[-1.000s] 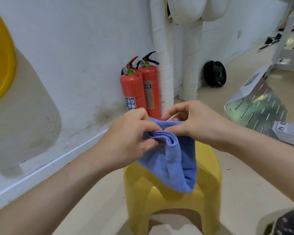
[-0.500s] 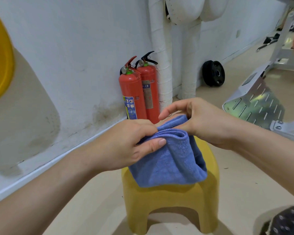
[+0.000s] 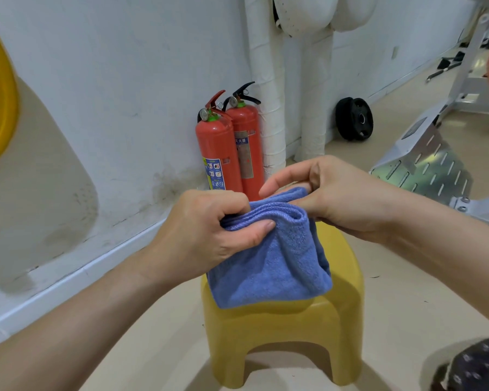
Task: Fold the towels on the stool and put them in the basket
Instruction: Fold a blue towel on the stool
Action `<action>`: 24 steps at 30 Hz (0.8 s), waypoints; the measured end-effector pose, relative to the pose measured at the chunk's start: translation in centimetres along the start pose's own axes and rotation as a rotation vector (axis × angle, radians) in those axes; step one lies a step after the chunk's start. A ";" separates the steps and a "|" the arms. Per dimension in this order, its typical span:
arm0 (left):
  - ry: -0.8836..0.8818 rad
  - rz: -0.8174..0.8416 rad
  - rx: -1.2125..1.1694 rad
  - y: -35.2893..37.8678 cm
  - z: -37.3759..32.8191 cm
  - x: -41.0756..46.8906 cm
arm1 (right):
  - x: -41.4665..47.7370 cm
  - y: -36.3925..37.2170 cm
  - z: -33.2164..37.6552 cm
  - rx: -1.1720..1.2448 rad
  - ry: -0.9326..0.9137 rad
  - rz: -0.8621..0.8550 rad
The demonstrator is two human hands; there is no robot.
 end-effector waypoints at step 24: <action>-0.792 0.268 -0.291 3.9 6.9 -4.1 | -0.3 -0.4 -8.6 -0.114 0.284 0.203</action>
Point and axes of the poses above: each hand's wrist, its own x-axis towards the middle knuckle, its own y-axis out of the palm, z = x × y, the point moved 7 cm from there along x, towards the middle knuckle, and after that the axes turned 13 degrees about -z, right-handed, at the moved point
